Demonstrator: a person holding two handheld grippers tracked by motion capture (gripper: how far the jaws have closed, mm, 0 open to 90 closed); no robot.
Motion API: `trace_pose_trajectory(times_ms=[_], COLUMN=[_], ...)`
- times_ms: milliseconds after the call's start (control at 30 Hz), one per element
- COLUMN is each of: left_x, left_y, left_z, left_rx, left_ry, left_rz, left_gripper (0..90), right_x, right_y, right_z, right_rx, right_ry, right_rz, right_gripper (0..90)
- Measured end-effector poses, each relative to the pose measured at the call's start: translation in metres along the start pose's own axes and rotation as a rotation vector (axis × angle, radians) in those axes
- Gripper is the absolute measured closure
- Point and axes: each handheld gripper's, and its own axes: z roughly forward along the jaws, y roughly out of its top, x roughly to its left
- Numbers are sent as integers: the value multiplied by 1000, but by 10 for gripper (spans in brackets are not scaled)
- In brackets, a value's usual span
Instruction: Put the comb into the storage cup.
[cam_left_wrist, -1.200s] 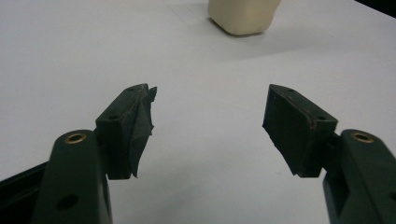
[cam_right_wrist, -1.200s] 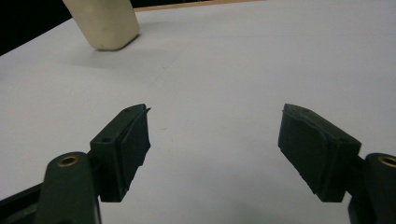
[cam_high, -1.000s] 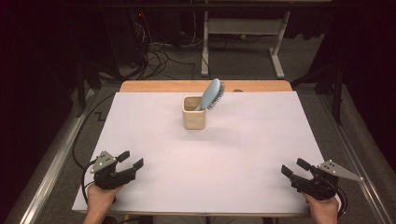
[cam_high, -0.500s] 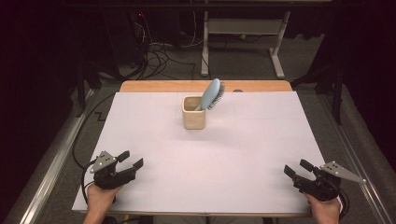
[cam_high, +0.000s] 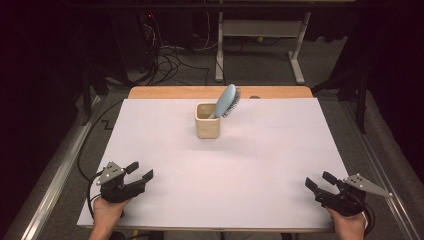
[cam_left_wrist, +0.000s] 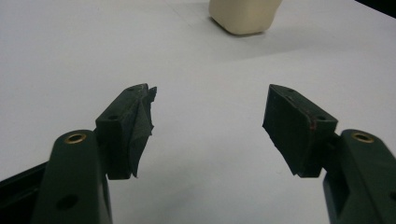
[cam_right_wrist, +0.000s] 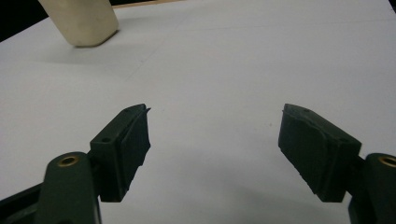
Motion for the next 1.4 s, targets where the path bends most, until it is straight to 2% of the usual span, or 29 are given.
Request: trace_pose_trajectory(times_ms=[533,767,1400], left_x=[0,0,0], left_y=[0,0,0], left_z=[1,1,1], left_rx=[7,8,13], left_ry=[-1,-2,-8], left_rz=[-2,-3,-6], left_gripper=[331,331,331], right_x=[1,4,5], right_y=[-1,-1,-2], right_z=[-2,-4,-5], right_rx=[-8,-9,-4], right_ry=[-8,-23,-26], right_rz=[-11,-36,-42], right_gripper=[253,253,253])
